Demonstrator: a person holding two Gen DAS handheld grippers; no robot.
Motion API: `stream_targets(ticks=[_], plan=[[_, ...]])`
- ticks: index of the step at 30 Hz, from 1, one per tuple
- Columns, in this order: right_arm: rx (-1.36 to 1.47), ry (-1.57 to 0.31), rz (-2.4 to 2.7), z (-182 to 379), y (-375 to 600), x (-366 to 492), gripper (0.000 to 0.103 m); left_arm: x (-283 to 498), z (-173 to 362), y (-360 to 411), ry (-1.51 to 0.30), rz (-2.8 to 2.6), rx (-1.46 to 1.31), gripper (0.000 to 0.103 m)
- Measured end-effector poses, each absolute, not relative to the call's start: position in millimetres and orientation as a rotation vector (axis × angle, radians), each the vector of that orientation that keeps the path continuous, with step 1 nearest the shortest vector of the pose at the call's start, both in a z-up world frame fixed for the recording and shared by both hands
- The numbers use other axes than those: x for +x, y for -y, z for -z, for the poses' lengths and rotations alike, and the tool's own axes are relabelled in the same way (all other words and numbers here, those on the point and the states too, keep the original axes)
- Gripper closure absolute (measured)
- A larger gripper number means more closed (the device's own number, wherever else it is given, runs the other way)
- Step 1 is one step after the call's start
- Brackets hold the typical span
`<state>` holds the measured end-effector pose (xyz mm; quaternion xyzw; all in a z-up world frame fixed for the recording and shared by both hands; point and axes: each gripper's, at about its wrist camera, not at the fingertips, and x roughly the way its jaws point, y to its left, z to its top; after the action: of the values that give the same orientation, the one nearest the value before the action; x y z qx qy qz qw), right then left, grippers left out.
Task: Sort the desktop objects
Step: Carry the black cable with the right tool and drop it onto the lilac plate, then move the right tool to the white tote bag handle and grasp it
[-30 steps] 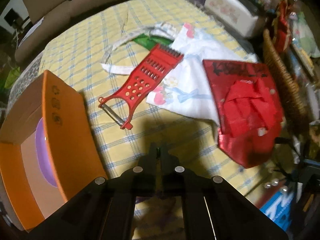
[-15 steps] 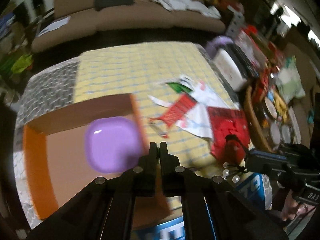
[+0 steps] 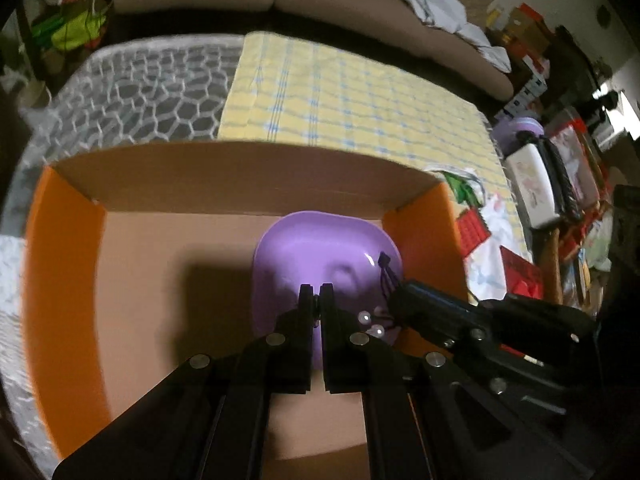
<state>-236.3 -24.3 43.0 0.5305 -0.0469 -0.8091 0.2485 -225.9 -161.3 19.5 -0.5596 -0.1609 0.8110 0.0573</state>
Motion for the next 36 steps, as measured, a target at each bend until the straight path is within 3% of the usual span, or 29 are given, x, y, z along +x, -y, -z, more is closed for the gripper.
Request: stream_targets(ticks=[4, 7, 9, 10, 11, 17, 24, 36], plan=[[1.456, 0.033, 2.266, -41.5, 28.6, -239.9, 0.094, -231.6, -4.5, 165.4, 0.551, -2.439, -1.709, 0.101], [1.424, 0.008, 2.291, -51.7, 21.7, -233.6, 0.076, -228.5, -6.0, 166.9, 0.527, -2.458, -1.707, 0.095], [1.389, 0.021, 2.298, -61.9, 12.3, -227.9, 0.074, -224.6, -12.4, 169.0, 0.525, -2.474, -1.691, 0.084], [1.378, 0.026, 2.304, -67.1, 6.7, -225.9, 0.074, -222.9, -15.1, 169.9, 0.533, -2.468, -1.688, 0.071], [1.366, 0.032, 2.311, -72.5, -0.1, -223.8, 0.074, -221.0, -18.4, 169.6, 0.521, -2.474, -1.688, 0.068], [1.307, 0.074, 2.375, -105.8, -62.1, -214.3, 0.074, -217.2, -50.9, 156.7, 0.449, -2.516, -1.617, 0.066], [1.334, 0.128, 2.534, -128.3, -170.2, -232.5, 0.072, -242.8, -86.7, 84.0, 0.309, -2.476, -1.511, 0.064], [1.459, 0.204, 2.497, -52.0, -231.5, -306.4, 0.074, -328.5, -54.1, -14.7, 0.340, -2.380, -1.620, 0.064]])
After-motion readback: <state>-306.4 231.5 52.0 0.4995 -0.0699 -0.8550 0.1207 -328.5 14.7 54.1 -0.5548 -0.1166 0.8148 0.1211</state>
